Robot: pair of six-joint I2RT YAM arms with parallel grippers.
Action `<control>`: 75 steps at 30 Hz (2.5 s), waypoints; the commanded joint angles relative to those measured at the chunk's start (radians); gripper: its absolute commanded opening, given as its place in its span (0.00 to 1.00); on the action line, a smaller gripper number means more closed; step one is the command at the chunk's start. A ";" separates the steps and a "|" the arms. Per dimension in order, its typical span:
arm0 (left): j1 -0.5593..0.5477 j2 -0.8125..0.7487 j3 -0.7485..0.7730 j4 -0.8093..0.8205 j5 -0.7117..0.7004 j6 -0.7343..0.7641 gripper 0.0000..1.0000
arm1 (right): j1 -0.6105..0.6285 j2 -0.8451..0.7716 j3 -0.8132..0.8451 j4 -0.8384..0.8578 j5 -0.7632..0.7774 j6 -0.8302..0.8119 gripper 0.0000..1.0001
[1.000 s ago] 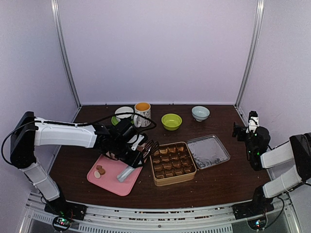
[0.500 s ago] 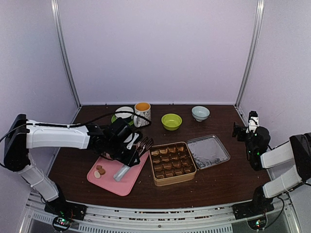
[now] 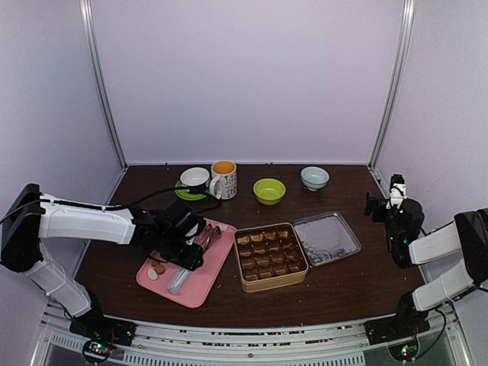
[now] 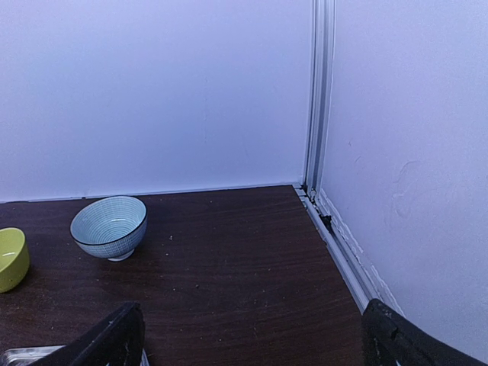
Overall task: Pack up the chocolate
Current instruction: Place the clamp on the plate, then pick up the clamp from the plate.
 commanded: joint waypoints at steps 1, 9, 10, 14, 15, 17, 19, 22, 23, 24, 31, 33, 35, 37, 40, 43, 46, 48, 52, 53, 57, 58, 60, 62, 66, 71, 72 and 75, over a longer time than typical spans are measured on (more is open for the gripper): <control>0.004 0.038 -0.029 0.076 -0.007 -0.034 0.38 | -0.006 0.002 0.009 0.023 -0.004 0.002 1.00; 0.004 0.037 -0.084 0.126 -0.007 -0.068 0.46 | -0.006 0.001 0.010 0.023 -0.004 0.002 1.00; 0.004 0.032 -0.091 0.130 -0.010 -0.071 0.49 | -0.006 0.002 0.010 0.023 -0.005 0.002 1.00; 0.004 0.009 -0.108 0.139 -0.016 -0.077 0.57 | -0.006 0.001 0.009 0.023 -0.004 0.002 1.00; 0.004 0.002 -0.114 0.145 -0.017 -0.079 0.58 | -0.006 0.001 0.010 0.023 -0.004 0.002 1.00; 0.004 -0.015 -0.131 0.165 -0.016 -0.079 0.62 | -0.006 0.001 0.009 0.023 -0.004 0.002 1.00; 0.003 -0.031 -0.148 0.183 -0.013 -0.080 0.68 | -0.006 0.001 0.011 0.023 -0.005 0.002 1.00; 0.003 -0.042 -0.163 0.196 -0.013 -0.088 0.74 | -0.006 0.001 0.010 0.023 -0.004 0.002 1.00; 0.001 -0.044 -0.165 0.196 -0.015 -0.091 0.74 | -0.006 0.001 0.010 0.023 -0.004 0.002 1.00; -0.004 -0.047 -0.167 0.196 -0.020 -0.093 0.75 | -0.006 0.000 0.010 0.023 -0.004 0.002 1.00; -0.090 -0.105 -0.200 0.229 -0.175 -0.120 0.89 | -0.006 0.001 0.010 0.023 -0.004 0.002 1.00; -0.102 -0.124 -0.218 0.252 -0.203 -0.139 0.90 | -0.006 0.001 0.009 0.023 -0.004 0.002 1.00; -0.113 -0.153 -0.241 0.275 -0.221 -0.148 0.97 | -0.006 0.002 0.010 0.023 -0.004 0.002 1.00; -0.123 -0.181 -0.274 0.301 -0.238 -0.150 0.98 | -0.006 0.002 0.010 0.023 -0.004 0.002 1.00; -0.128 -0.215 -0.343 0.385 -0.232 -0.123 0.98 | -0.005 0.001 0.009 0.023 -0.004 0.002 1.00; -0.128 -0.216 -0.381 0.436 -0.228 -0.060 0.97 | -0.006 0.001 0.011 0.023 -0.004 0.002 1.00; -0.129 -0.203 -0.388 0.439 -0.255 -0.043 0.94 | -0.006 0.001 0.010 0.023 -0.004 0.002 1.00; -0.129 -0.194 -0.398 0.457 -0.252 -0.041 0.93 | -0.005 0.002 0.010 0.023 -0.004 0.002 1.00; -0.129 -0.163 -0.401 0.468 -0.246 -0.041 0.89 | -0.006 0.001 0.010 0.023 -0.004 0.002 1.00; -0.129 -0.153 -0.398 0.468 -0.245 -0.036 0.88 | -0.006 0.002 0.009 0.023 -0.004 0.002 1.00; -0.136 -0.116 -0.384 0.478 -0.246 -0.036 0.82 | -0.006 0.001 0.009 0.023 -0.004 0.002 1.00; -0.139 -0.107 -0.379 0.477 -0.248 -0.038 0.79 | -0.006 0.002 0.009 0.023 -0.004 0.002 1.00; -0.143 -0.089 -0.365 0.469 -0.260 -0.049 0.74 | -0.005 0.001 0.010 0.023 -0.004 0.002 1.00; -0.147 -0.074 -0.352 0.452 -0.272 -0.055 0.70 | -0.006 0.001 0.009 0.023 -0.005 0.001 1.00; -0.156 -0.044 -0.330 0.435 -0.278 -0.059 0.64 | -0.006 0.000 0.009 0.023 -0.004 0.002 1.00; -0.158 -0.032 -0.330 0.419 -0.272 -0.081 0.51 | -0.006 0.001 0.009 0.023 -0.005 0.002 1.00; -0.159 -0.041 -0.332 0.413 -0.273 -0.083 0.49 | -0.006 0.001 0.010 0.023 -0.005 0.002 1.00; -0.166 -0.084 -0.325 0.372 -0.288 -0.076 0.46 | -0.006 0.001 0.010 0.023 -0.004 0.002 1.00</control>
